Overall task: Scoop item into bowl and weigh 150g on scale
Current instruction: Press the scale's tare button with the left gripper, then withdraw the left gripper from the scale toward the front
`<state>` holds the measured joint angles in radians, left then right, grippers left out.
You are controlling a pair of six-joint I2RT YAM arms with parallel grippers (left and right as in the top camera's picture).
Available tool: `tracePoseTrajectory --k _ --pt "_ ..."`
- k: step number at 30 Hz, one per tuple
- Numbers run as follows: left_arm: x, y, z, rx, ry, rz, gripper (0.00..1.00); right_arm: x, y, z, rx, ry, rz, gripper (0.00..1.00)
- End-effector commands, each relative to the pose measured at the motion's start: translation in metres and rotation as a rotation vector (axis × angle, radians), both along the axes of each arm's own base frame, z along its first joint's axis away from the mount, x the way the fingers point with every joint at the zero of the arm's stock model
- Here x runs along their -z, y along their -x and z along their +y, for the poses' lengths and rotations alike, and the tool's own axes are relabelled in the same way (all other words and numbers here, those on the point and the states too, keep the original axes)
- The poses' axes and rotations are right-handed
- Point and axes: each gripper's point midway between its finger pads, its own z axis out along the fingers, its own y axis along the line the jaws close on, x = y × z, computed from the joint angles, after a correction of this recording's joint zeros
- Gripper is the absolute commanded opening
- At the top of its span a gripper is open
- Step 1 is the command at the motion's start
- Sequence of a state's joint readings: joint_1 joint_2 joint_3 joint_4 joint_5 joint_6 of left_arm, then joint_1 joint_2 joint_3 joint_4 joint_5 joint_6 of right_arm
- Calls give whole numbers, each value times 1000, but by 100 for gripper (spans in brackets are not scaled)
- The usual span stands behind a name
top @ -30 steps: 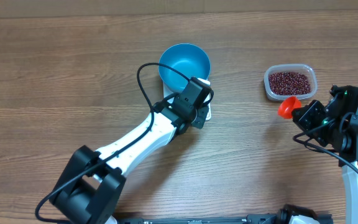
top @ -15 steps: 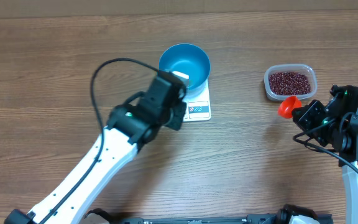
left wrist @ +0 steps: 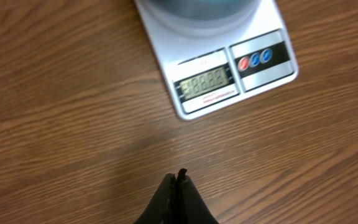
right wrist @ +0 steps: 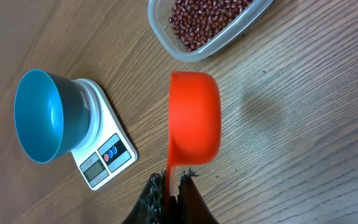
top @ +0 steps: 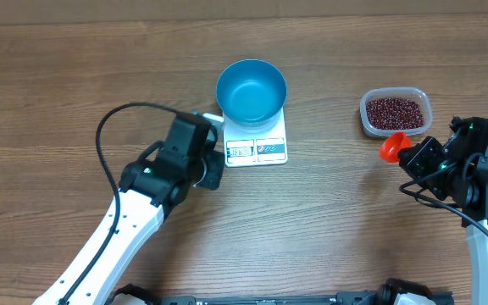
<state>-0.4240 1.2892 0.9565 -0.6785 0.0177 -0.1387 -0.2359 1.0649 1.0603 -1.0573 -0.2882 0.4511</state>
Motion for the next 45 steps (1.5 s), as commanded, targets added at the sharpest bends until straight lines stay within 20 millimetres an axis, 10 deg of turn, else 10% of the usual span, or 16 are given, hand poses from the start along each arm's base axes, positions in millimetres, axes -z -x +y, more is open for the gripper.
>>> tracePoseTrajectory --k 1,20,45 --pt "8 7 0 90 -16 -4 4 -12 -4 -4 3 20 -39 4" --pt "63 5 0 177 -115 113 4 -12 -4 -6 12 33 -38 4" --pt "50 -8 -16 223 -54 41 4 -14 -6 -7 13 38 -50 4"
